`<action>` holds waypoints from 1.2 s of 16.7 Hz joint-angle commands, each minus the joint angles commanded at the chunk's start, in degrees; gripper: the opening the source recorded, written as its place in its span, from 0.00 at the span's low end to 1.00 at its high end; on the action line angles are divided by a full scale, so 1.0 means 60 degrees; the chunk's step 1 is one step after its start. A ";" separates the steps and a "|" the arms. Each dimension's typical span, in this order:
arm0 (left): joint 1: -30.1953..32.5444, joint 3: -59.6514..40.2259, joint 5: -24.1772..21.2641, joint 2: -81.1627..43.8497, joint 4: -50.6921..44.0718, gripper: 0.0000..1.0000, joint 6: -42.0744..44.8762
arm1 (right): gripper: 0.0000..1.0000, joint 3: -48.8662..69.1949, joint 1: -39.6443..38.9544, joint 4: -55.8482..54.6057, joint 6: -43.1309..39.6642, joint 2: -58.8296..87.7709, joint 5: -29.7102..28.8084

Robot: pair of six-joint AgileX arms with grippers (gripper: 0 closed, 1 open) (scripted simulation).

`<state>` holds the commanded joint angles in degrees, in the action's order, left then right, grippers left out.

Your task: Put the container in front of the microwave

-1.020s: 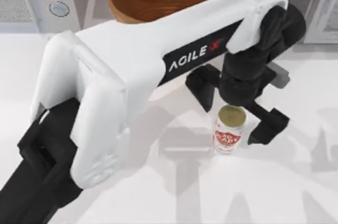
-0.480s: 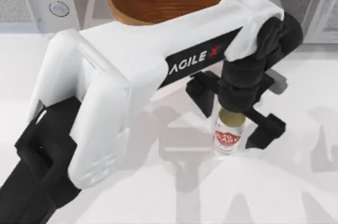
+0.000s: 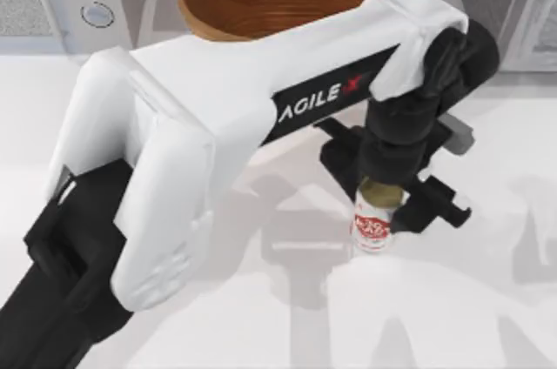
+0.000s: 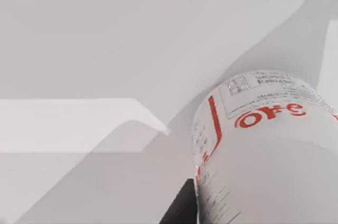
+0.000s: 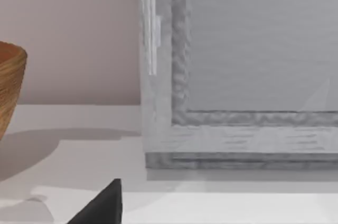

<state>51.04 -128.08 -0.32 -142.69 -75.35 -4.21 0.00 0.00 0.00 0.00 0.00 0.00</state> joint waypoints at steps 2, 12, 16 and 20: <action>0.0000 0.0000 0.0000 0.0000 0.0000 0.10 0.0000 | 1.00 0.0000 0.0000 0.0000 0.0000 0.0000 0.0000; -0.0013 -0.0003 0.0001 -0.0012 -0.0003 0.00 0.0013 | 1.00 0.0000 0.0000 0.0000 0.0000 0.0000 0.0000; -0.0003 -0.0695 -0.0001 -0.0075 -0.0573 0.00 0.0009 | 1.00 0.0000 0.0000 0.0000 0.0000 0.0000 0.0000; -0.0003 -0.1766 -0.0002 -0.0178 -0.1575 0.00 0.0008 | 1.00 0.0000 0.0000 0.0000 0.0000 0.0000 0.0000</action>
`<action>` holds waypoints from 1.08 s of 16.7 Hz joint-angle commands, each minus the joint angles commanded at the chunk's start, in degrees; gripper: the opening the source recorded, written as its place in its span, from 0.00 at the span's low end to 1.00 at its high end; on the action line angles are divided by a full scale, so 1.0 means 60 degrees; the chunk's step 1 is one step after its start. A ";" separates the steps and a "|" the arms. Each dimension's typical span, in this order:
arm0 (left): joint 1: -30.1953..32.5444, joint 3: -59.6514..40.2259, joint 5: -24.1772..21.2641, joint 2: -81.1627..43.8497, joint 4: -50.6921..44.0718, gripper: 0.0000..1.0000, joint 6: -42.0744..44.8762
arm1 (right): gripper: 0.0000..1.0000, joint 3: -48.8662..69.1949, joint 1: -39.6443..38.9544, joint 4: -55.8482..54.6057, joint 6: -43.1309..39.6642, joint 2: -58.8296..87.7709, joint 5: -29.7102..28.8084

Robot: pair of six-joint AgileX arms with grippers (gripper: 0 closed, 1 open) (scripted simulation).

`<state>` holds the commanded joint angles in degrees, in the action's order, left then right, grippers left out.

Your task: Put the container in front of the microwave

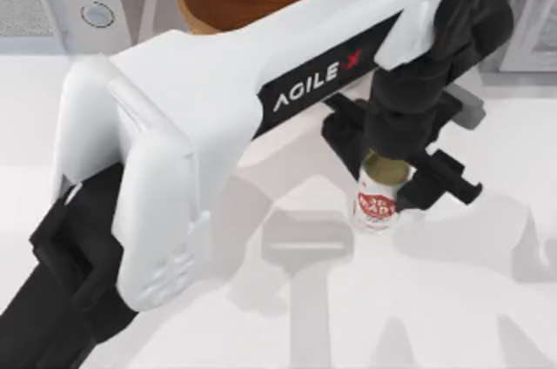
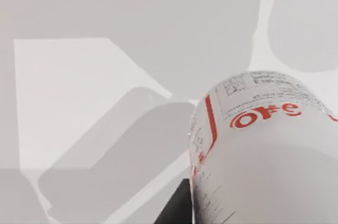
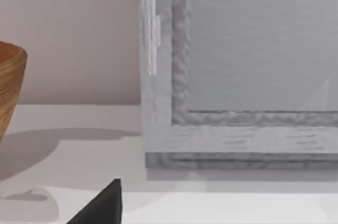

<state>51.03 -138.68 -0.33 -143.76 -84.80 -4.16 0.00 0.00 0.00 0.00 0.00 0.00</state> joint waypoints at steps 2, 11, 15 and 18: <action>-0.0002 -0.0102 0.0000 -0.0025 -0.0103 0.00 -0.0002 | 1.00 0.0000 0.0000 0.0000 0.0000 0.0000 0.0000; -0.1711 0.0767 0.0148 0.0895 0.0314 0.00 0.0289 | 1.00 0.0000 0.0000 0.0000 0.0000 0.0000 0.0000; -0.3739 0.2138 0.0215 0.1794 0.0826 0.00 0.0608 | 1.00 0.0000 0.0000 0.0000 0.0000 0.0000 0.0000; -0.5428 0.3372 0.0219 0.2424 0.1254 0.00 0.0860 | 1.00 0.0000 0.0000 0.0000 0.0000 0.0000 0.0000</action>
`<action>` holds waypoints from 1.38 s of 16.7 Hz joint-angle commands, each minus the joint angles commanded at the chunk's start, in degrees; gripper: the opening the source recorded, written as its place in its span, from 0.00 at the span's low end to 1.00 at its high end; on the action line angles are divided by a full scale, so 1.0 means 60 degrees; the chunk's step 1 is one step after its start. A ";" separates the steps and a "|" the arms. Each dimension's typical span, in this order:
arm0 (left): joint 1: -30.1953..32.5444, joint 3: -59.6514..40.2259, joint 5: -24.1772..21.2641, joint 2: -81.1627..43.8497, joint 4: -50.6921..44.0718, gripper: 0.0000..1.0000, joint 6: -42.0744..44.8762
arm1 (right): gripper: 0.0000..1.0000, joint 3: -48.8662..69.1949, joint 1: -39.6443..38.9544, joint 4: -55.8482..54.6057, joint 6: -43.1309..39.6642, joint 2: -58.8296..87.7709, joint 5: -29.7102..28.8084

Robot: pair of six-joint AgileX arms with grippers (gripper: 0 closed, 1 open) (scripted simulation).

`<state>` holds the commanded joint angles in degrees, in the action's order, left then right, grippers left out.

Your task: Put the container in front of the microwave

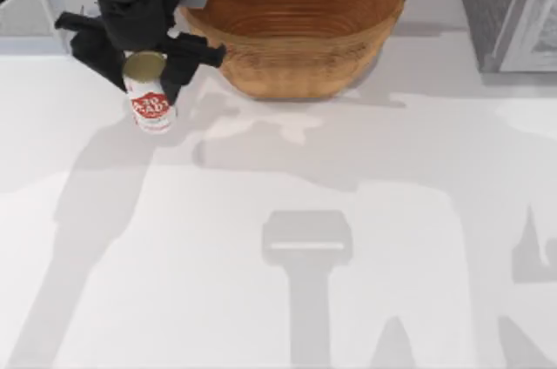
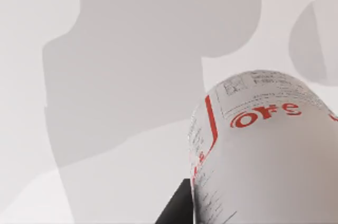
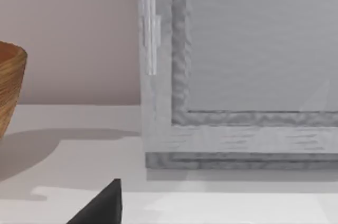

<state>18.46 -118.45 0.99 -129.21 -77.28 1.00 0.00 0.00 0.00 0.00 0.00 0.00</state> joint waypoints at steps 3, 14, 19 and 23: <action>-0.1597 0.1130 -0.0029 0.0531 0.0395 0.00 0.0177 | 1.00 0.0000 0.0000 0.0000 0.0000 0.0000 0.0000; -0.3260 0.2232 -0.0099 0.1036 0.0811 0.00 0.0333 | 1.00 0.0000 0.0000 0.0000 0.0000 0.0000 0.0000; -0.3290 0.2487 -0.0120 0.1061 0.1093 0.00 0.0321 | 1.00 0.0000 0.0000 0.0000 0.0000 0.0000 0.0000; -0.3290 0.2487 -0.0120 0.1061 0.1093 0.15 0.0321 | 1.00 0.0000 0.0000 0.0000 0.0000 0.0000 0.0000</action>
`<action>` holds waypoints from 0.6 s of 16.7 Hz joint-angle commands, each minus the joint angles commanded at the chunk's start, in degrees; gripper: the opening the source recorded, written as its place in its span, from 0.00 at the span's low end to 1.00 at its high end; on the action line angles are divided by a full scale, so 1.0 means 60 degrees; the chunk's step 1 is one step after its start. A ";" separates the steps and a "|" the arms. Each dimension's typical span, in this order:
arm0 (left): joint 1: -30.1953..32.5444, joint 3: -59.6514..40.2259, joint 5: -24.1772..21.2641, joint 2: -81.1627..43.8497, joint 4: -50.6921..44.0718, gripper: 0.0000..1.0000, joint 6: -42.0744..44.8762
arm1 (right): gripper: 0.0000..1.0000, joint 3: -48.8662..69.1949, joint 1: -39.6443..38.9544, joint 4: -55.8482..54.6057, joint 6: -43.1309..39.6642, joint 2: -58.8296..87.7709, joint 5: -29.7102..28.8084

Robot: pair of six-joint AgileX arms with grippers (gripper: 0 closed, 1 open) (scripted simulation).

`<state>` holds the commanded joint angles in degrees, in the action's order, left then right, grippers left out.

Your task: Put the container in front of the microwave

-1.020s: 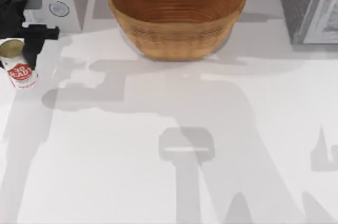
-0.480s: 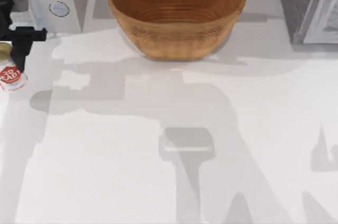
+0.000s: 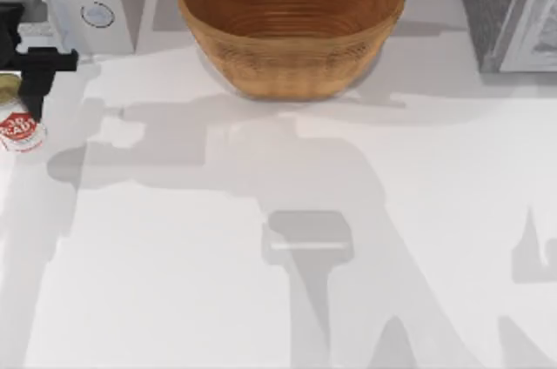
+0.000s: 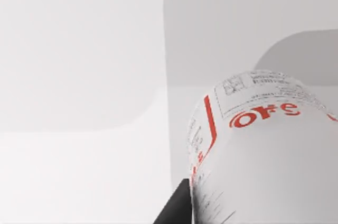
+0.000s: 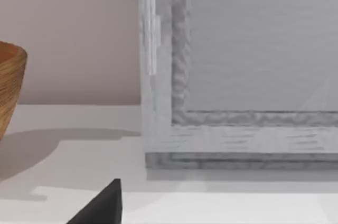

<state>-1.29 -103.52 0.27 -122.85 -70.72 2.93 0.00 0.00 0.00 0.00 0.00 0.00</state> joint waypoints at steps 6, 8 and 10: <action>0.0000 0.0000 0.0000 0.0000 0.0000 0.60 0.0000 | 1.00 0.0000 0.0000 0.0000 0.0000 0.0000 0.0000; 0.0000 0.0000 0.0000 0.0000 0.0000 0.75 0.0000 | 1.00 0.0000 0.0000 0.0000 0.0000 0.0000 0.0000; 0.0000 0.0000 0.0000 0.0000 0.0000 0.90 0.0000 | 1.00 0.0000 0.0000 0.0000 0.0000 0.0000 0.0000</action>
<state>-1.29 -103.52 0.27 -122.85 -70.72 2.93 0.00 0.00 0.00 0.00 0.00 0.00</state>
